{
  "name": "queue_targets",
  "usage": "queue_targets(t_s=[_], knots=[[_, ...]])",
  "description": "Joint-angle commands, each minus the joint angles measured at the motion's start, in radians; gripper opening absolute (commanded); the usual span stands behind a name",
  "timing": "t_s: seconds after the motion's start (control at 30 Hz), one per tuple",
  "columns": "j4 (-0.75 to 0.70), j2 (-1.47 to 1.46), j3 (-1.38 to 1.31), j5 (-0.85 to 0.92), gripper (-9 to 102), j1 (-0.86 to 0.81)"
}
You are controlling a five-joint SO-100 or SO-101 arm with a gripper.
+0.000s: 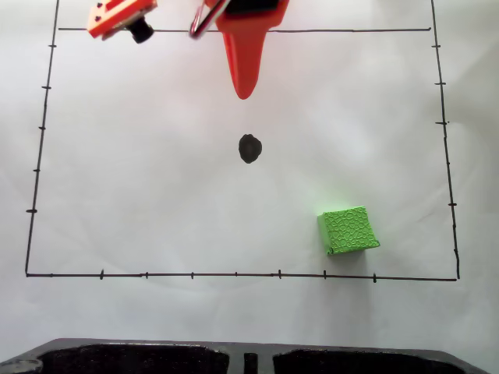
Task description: Grasp the colored block, Place it on the black dot, and then return the arm to the default position.
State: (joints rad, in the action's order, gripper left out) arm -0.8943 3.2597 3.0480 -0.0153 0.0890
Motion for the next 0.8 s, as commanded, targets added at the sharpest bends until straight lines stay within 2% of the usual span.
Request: queue_targets(t_s=[0.0,0.2,0.33,0.5,0.77], knots=[[0.003,0.011,-0.006,0.005,0,-0.003],[0.028,-0.034,-0.017,0.015,0,-0.003],[0.086,-0.144,-0.08,0.089,0,-0.008],[0.166,-0.393,-0.261,0.123,0,0.006],[0.115,-0.914,-0.687,0.066,0,0.054]])
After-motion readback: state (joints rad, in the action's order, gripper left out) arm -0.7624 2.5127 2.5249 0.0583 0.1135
